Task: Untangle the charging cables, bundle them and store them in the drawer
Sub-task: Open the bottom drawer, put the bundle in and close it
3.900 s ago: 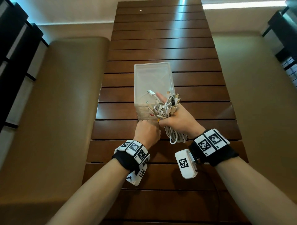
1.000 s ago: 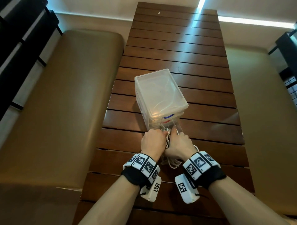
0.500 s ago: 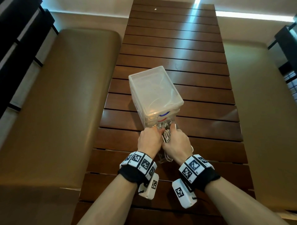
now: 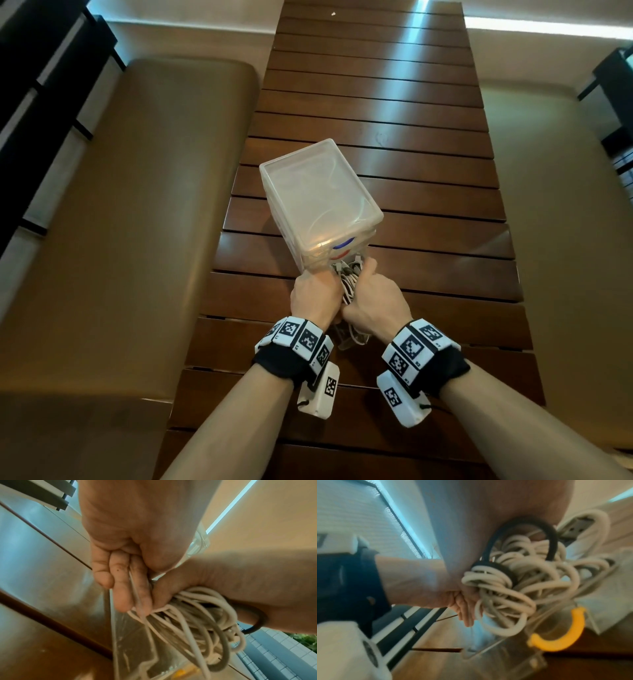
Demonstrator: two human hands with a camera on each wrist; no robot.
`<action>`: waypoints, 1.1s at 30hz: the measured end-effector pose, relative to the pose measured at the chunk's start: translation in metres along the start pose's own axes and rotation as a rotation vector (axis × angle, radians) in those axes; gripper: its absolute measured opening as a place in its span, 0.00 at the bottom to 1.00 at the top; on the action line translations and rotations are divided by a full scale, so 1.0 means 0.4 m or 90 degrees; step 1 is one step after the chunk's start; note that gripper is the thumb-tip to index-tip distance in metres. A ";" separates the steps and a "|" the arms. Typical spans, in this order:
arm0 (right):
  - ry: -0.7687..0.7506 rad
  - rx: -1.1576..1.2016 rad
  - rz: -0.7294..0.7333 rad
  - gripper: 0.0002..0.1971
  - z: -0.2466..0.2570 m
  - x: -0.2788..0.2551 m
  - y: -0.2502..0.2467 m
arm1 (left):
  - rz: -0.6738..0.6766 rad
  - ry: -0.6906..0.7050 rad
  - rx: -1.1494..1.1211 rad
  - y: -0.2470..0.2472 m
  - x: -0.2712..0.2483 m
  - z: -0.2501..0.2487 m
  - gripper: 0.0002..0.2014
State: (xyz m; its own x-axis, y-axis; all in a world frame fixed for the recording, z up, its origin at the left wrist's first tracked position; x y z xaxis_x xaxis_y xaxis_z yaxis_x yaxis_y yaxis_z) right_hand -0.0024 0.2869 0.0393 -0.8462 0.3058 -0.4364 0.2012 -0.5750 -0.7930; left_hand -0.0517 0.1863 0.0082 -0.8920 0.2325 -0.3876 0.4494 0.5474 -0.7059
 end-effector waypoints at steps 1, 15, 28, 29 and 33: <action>0.026 0.006 -0.001 0.34 0.000 0.000 -0.001 | -0.008 0.014 -0.001 -0.001 0.000 0.002 0.10; 0.189 0.310 -0.130 0.17 0.019 0.043 0.004 | 0.098 0.114 -0.327 -0.014 -0.005 0.113 0.27; 0.022 0.054 -0.210 0.33 0.050 0.042 0.089 | 0.115 0.224 -0.276 -0.031 0.018 0.132 0.20; 0.016 0.074 -0.219 0.33 0.048 0.041 0.089 | 0.118 0.236 -0.261 -0.029 0.017 0.134 0.18; 0.055 0.115 -0.215 0.34 0.057 0.040 0.093 | 0.100 0.237 -0.246 -0.029 0.015 0.131 0.19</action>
State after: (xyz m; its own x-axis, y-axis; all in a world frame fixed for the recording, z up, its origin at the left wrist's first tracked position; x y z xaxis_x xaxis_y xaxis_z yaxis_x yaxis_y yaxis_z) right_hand -0.0195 0.2530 0.0125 -0.8033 0.5596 -0.2036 -0.1787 -0.5526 -0.8140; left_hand -0.0598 0.1393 -0.0168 -0.8037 0.5654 -0.1854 0.5908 0.7214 -0.3613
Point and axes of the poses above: each hand's wrist, its own x-axis towards the middle knuckle, its own y-axis out of the palm, z = x × y, the point moved 1 cm from there along x, towards the middle knuckle, and after that the axes turned 3 degrees about x, right-handed, at the moved point
